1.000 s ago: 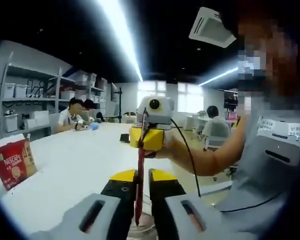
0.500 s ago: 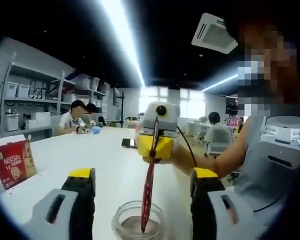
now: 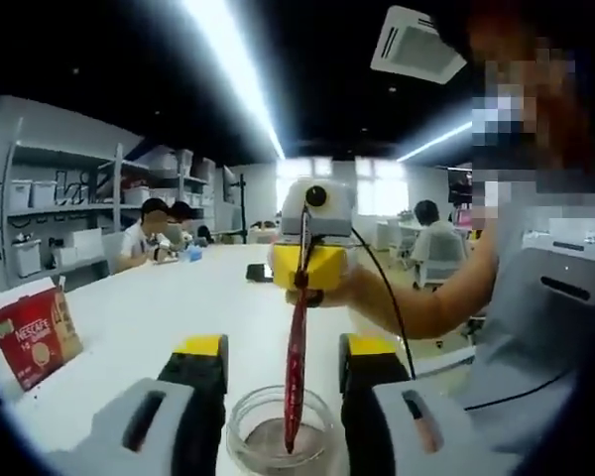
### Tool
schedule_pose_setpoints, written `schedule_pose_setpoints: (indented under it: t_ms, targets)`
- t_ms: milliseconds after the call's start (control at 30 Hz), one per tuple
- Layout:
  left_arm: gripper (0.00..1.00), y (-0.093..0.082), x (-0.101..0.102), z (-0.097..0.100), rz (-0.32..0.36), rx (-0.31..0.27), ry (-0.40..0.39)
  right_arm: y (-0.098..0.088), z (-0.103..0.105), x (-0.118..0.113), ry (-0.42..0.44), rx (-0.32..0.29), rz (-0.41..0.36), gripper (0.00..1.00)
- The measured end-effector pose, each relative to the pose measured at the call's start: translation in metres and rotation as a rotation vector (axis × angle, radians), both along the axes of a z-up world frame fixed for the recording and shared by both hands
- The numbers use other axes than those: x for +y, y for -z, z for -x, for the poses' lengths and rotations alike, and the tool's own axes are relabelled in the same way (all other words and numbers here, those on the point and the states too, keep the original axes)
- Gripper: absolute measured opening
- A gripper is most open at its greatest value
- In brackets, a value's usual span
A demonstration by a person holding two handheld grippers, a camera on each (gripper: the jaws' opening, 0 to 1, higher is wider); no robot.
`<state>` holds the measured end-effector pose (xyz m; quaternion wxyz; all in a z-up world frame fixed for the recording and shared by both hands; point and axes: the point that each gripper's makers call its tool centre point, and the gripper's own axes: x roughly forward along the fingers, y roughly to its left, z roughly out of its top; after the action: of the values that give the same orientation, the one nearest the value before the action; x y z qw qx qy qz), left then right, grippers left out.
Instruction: Tear open the coffee pouch, take out the coffee, and pour the coffee from the pouch into the cup
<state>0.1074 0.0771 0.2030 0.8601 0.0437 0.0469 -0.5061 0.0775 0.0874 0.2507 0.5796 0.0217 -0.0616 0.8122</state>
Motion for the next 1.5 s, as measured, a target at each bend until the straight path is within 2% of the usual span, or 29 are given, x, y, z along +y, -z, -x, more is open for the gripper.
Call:
schedule_pose_setpoints:
  t_ms: [133,233,467,667,733,767,933,1000,1067,1133,1233,1367,1400,1500]
  targets:
    - [0.23,0.0,-0.003,0.004,-0.005,-0.003,0.013,-0.001,0.001,0.0,0.0,-0.002,-0.002,0.02]
    - [0.14,-0.001,-0.003,0.006,-0.007,-0.02,0.026,-0.002,0.001,-0.001,0.002,-0.004,-0.008,0.02]
    - [0.06,0.001,-0.003,0.008,-0.029,-0.044,0.038,-0.002,0.001,-0.001,-0.001,-0.003,-0.008,0.02]
    - [0.04,0.0,-0.002,0.006,-0.022,-0.042,0.045,-0.002,-0.003,0.0,0.01,0.018,-0.007,0.04]
    - [0.04,0.0,0.001,0.002,-0.004,-0.006,0.027,-0.003,-0.003,0.001,0.006,-0.003,-0.033,0.1]
    - [0.04,-0.002,0.002,0.002,0.018,0.02,0.033,-0.004,-0.002,0.0,-0.002,-0.006,-0.045,0.19]
    - [0.04,-0.004,0.002,0.001,0.028,0.018,0.034,-0.006,-0.007,0.003,0.027,-0.022,-0.07,0.47]
    - [0.04,-0.002,0.001,0.001,0.018,0.019,0.036,-0.007,-0.01,0.004,0.032,-0.01,-0.08,0.6]
    - [0.04,0.0,0.001,0.0,0.009,0.021,0.029,-0.006,-0.013,0.007,0.039,0.004,-0.073,0.77]
    - [0.04,0.001,0.001,0.0,0.008,0.028,0.031,-0.007,-0.018,0.008,0.064,-0.008,-0.082,0.86]
    - [0.04,0.001,0.001,0.0,0.006,0.028,0.03,-0.008,-0.024,0.009,0.085,-0.002,-0.083,0.93]
    - [0.04,0.0,0.002,0.0,0.006,0.026,0.029,-0.009,-0.027,0.009,0.094,-0.009,-0.086,0.95]
    - [0.04,0.0,0.002,0.0,0.007,0.028,0.028,-0.008,-0.026,0.01,0.092,-0.011,-0.082,0.92]
    - [0.04,0.001,0.002,0.0,0.003,0.032,0.029,-0.003,-0.02,0.007,0.07,-0.022,-0.039,0.55]
